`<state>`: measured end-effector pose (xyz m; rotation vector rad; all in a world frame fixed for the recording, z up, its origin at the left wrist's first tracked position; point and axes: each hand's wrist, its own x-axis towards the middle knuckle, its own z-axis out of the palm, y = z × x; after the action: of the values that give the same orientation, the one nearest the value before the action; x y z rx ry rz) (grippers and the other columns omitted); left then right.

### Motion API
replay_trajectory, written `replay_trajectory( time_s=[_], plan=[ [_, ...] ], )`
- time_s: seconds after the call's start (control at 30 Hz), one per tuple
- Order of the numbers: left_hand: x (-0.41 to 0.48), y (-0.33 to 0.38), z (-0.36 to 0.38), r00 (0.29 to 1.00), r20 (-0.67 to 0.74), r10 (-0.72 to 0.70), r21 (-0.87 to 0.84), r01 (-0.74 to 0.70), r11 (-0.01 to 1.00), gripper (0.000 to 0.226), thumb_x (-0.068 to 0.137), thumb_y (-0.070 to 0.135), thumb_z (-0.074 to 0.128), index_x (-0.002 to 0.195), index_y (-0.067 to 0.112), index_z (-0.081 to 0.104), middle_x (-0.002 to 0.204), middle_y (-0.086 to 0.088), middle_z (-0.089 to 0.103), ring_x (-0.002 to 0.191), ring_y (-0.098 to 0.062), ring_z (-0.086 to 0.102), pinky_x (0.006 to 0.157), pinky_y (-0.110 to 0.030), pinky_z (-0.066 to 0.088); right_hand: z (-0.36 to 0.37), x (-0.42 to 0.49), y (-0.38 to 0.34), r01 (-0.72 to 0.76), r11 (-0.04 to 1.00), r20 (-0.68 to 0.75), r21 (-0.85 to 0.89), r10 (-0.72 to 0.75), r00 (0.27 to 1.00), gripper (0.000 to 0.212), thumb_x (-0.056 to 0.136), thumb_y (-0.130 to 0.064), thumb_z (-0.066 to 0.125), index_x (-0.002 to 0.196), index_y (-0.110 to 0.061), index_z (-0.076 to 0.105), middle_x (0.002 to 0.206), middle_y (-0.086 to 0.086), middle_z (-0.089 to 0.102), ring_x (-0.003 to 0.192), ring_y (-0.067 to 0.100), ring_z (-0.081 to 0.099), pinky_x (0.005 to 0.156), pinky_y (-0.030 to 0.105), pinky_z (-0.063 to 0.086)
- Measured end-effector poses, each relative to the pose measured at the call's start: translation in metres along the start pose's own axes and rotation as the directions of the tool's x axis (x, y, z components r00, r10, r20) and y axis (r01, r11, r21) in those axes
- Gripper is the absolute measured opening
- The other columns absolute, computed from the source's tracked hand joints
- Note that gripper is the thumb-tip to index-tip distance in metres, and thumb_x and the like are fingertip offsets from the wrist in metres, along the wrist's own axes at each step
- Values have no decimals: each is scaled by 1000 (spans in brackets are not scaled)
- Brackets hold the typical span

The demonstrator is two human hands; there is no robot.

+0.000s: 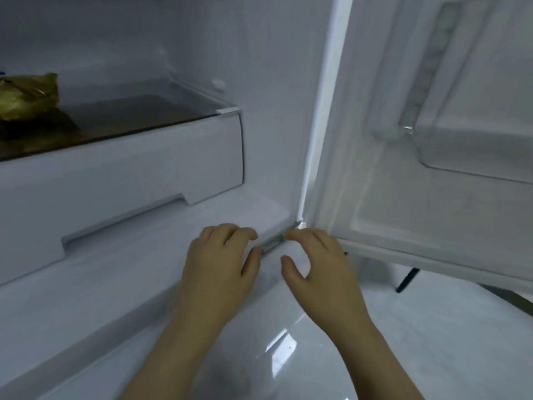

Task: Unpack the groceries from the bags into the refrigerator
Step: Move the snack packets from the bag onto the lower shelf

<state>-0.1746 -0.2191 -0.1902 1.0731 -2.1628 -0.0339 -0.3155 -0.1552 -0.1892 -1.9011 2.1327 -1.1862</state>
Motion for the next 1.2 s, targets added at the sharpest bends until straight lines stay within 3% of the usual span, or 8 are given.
replay_trajectory(
  time_s=[0.17, 0.27, 0.37, 0.53, 0.7, 0.77, 0.93, 1.2],
  plan=[
    [-23, 50, 32, 978, 115, 174, -79, -166, 983, 33, 83, 33, 46, 95, 14, 71, 86, -3, 68, 78, -23, 65, 69, -34, 53, -35, -53, 37, -220, 973, 0, -74, 221, 975, 36, 91, -30, 54, 127, -27, 51, 128, -12, 49, 119, 8, 43, 101, 18, 31],
    [-40, 83, 55, 935, 191, 298, -142, -274, 951, 29, 81, 32, 47, 91, 18, 71, 84, 1, 68, 76, -19, 65, 65, -30, 53, -59, -90, 59, -335, 934, -34, -125, 333, 942, 36, 91, -30, 53, 127, -27, 51, 129, -12, 49, 121, 6, 40, 95, 14, 26],
    [-57, 124, 76, 895, 229, 383, -215, -337, 917, 14, 74, 22, 68, 88, 19, 71, 83, 3, 67, 75, -17, 65, 63, -28, 52, -89, -131, 78, -433, 885, -77, -174, 426, 901, 35, 92, -30, 51, 127, -27, 51, 128, -14, 49, 119, 6, 40, 92, 12, 24],
    [-96, 215, 99, 810, 288, 512, -380, -394, 837, 26, 65, 15, 82, 89, 16, 72, 83, 0, 68, 75, -20, 65, 62, -30, 52, -146, -214, 105, -593, 779, -171, -204, 569, 805, 36, 92, -31, 50, 128, -29, 50, 130, -16, 46, 122, 4, 37, 96, 14, 26],
    [-151, 314, 113, 680, 261, 685, -528, -493, 691, 13, 77, 24, 64, 87, 19, 69, 81, 4, 65, 73, -18, 63, 60, -29, 51, -208, -313, 123, -754, 626, -281, -196, 701, 655, 34, 93, -32, 48, 127, -29, 49, 128, -16, 47, 121, 3, 39, 98, 17, 31],
    [-169, 344, 116, 628, 263, 732, -560, -519, 646, 21, 78, 30, 53, 85, 20, 69, 80, 5, 64, 71, -17, 63, 58, -27, 50, -227, -344, 127, -803, 568, -308, -183, 742, 595, 34, 93, -32, 47, 128, -29, 48, 129, -16, 46, 121, 3, 39, 99, 18, 31],
    [-228, 439, 122, 497, 223, 839, -663, -553, 504, 15, 74, 25, 61, 86, 18, 68, 82, 2, 65, 74, -19, 64, 58, -31, 53, -279, -438, 126, -905, 411, -417, -112, 807, 418, 33, 93, -32, 49, 126, -29, 50, 129, -14, 48, 120, 5, 40, 100, 20, 33],
    [-316, 573, 113, 160, 153, 975, -805, -552, 217, 19, 74, 22, 76, 91, 21, 68, 89, 4, 65, 80, -16, 62, 65, -23, 50, -342, -563, 111, -988, 128, -600, 91, 798, 48, 33, 93, -31, 49, 125, -29, 50, 129, -14, 47, 120, 5, 38, 99, 18, 33]
  ],
)
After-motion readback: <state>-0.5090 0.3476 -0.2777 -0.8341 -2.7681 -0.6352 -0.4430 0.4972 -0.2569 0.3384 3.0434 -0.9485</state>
